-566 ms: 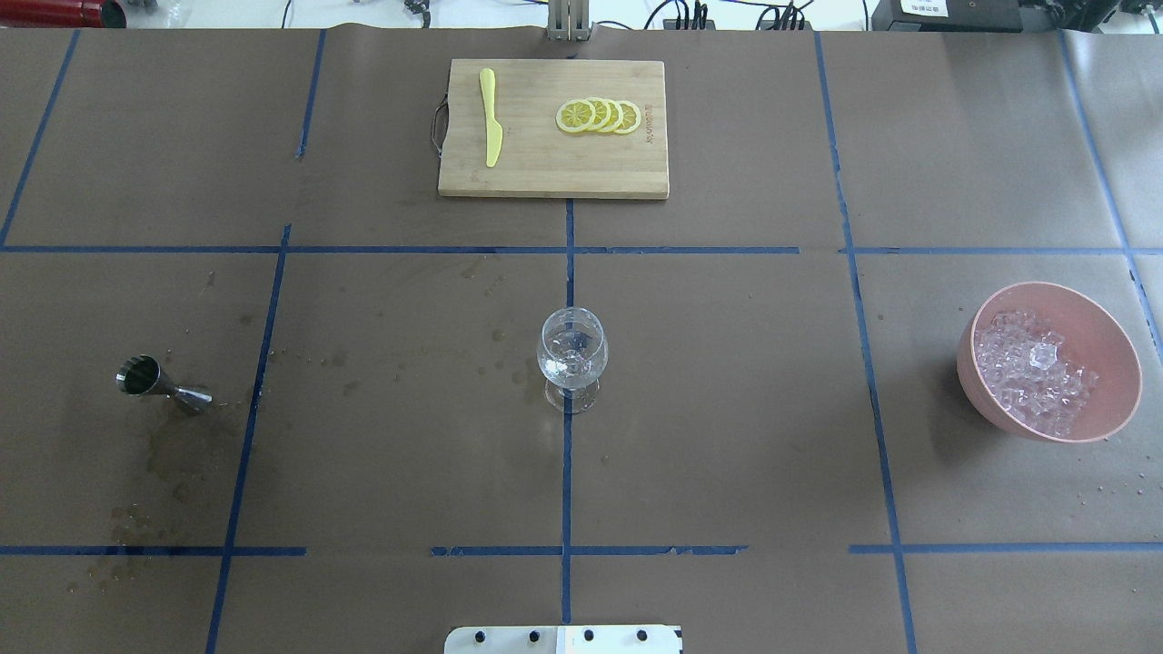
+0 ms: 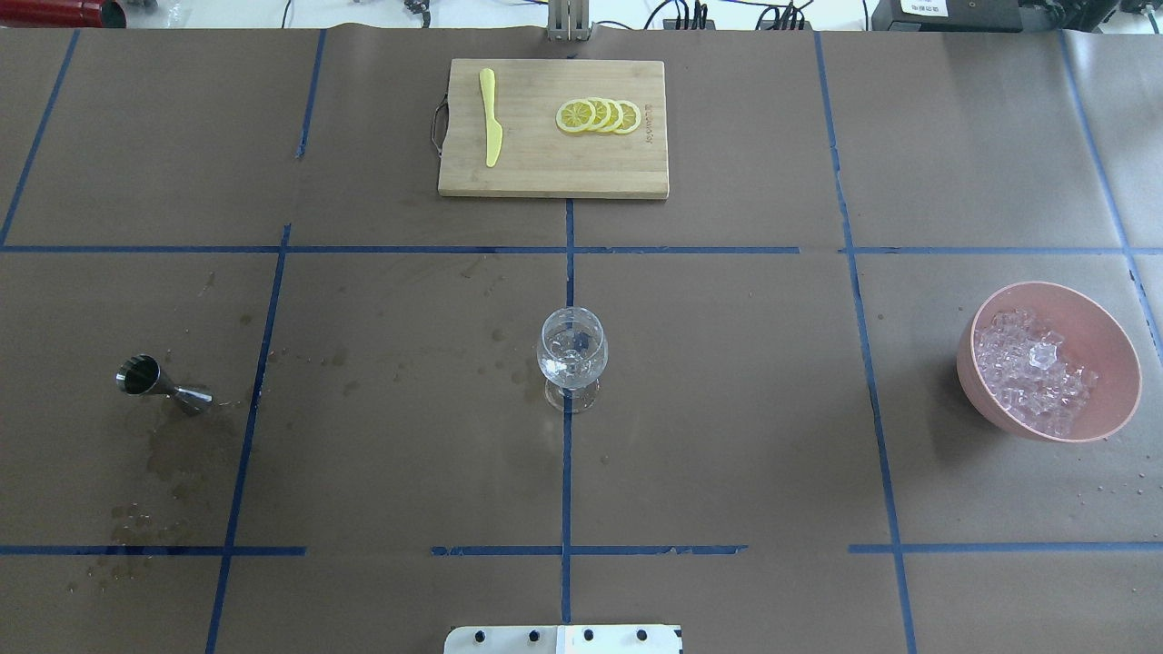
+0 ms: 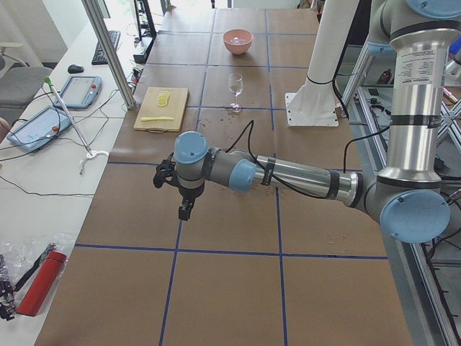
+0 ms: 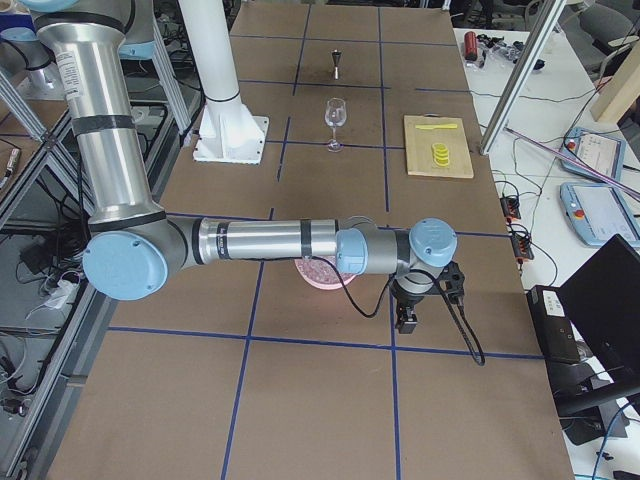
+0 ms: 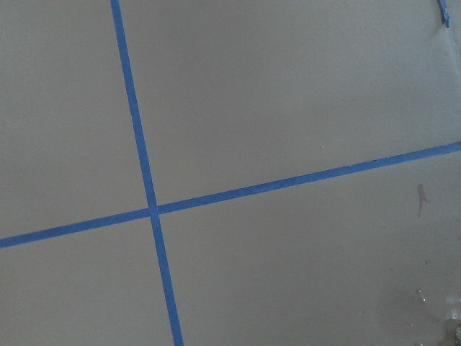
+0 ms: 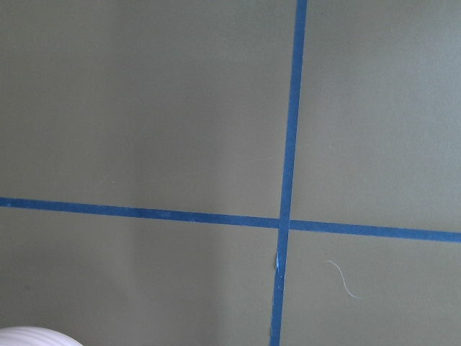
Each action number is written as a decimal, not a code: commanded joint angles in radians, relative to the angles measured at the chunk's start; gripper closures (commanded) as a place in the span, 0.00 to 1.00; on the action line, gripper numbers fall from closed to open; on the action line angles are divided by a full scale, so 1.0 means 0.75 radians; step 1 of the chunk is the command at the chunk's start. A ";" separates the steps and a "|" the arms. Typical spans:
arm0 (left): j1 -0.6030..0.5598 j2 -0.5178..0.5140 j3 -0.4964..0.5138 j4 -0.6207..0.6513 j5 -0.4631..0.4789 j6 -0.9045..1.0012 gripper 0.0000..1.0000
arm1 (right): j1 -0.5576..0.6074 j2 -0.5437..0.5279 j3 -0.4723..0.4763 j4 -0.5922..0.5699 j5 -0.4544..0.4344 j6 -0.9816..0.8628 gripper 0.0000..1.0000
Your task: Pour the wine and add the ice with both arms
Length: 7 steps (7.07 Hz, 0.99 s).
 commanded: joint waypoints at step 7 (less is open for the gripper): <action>0.501 0.190 0.021 -1.026 0.346 -0.433 0.00 | -0.006 -0.029 0.118 0.004 0.024 -0.003 0.00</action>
